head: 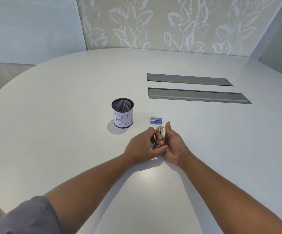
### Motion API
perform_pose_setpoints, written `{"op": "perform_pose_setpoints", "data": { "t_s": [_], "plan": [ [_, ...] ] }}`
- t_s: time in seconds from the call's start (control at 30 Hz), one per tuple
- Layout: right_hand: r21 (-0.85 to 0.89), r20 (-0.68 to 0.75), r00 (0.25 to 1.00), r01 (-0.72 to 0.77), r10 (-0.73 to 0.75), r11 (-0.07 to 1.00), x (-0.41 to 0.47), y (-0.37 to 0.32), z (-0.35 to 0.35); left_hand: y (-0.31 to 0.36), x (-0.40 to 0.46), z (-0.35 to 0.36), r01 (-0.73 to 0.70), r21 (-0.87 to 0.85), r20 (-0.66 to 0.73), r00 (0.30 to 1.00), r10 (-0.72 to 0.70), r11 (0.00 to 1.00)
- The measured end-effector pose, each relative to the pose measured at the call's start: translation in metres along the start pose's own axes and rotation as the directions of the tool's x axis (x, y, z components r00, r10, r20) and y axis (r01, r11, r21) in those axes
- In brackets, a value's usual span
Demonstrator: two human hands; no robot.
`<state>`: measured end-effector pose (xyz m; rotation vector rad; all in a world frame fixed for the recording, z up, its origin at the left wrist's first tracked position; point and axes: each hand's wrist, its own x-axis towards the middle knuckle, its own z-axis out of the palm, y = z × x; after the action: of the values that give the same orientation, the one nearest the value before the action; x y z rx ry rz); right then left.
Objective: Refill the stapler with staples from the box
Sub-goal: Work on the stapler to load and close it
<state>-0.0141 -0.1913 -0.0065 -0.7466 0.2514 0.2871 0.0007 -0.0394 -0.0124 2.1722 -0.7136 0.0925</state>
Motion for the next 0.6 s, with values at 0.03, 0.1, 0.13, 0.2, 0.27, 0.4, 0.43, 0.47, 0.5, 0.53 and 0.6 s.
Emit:
{"op": "perform_pose_setpoints", "data": {
  "t_s": [0.03,0.1,0.13,0.2,0.27,0.4,0.43,0.47,0.5,0.53,0.6],
  "plan": [
    [0.007,0.000,1.000,-0.002,0.002,1.000,0.000,0.000,0.000,0.000,0.000,0.000,0.004,-0.004,0.001,1.000,-0.004,1.000],
    [0.014,-0.004,1.000,0.000,0.000,1.000,-0.001,-0.001,0.001,0.000,0.001,0.000,0.017,-0.004,0.005,1.000,-0.017,1.000],
    [0.005,-0.007,1.000,0.004,-0.004,1.000,-0.002,-0.001,0.001,-0.001,0.001,0.000,0.020,-0.005,0.009,1.000,-0.020,1.000],
    [-0.014,-0.010,1.000,0.010,-0.010,1.000,-0.002,0.000,0.003,-0.001,0.001,0.001,0.025,-0.006,0.013,1.000,-0.025,1.000],
    [-0.010,-0.006,1.000,0.016,-0.016,1.000,-0.002,0.001,0.004,-0.001,0.001,0.000,0.032,-0.007,0.014,0.999,-0.032,0.999],
    [-0.005,0.007,0.999,0.038,-0.038,0.999,-0.003,0.002,0.006,-0.001,0.002,0.001,0.052,-0.007,-0.007,0.999,-0.052,0.999],
    [-0.020,0.002,0.999,0.049,-0.049,0.999,-0.003,0.002,0.007,-0.001,0.002,0.001,0.059,-0.031,-0.013,0.998,-0.059,0.998],
    [-0.054,-0.006,0.998,0.070,-0.070,0.996,-0.004,0.003,0.007,-0.002,0.002,0.001,0.064,-0.063,-0.020,0.998,-0.065,0.996],
    [-0.104,-0.017,0.995,0.096,-0.098,0.990,-0.004,0.004,0.007,-0.003,0.003,0.000,0.067,-0.094,-0.029,0.997,-0.070,0.993],
    [-0.160,-0.025,0.991,0.122,-0.128,0.979,-0.004,0.004,0.008,-0.004,0.004,0.000,0.069,-0.123,-0.037,0.997,-0.074,0.990],
    [-0.264,-0.027,0.986,0.153,-0.166,0.952,-0.006,0.003,0.011,-0.006,0.005,-0.001,0.077,-0.187,-0.041,0.995,-0.086,0.979]
  ]
}}
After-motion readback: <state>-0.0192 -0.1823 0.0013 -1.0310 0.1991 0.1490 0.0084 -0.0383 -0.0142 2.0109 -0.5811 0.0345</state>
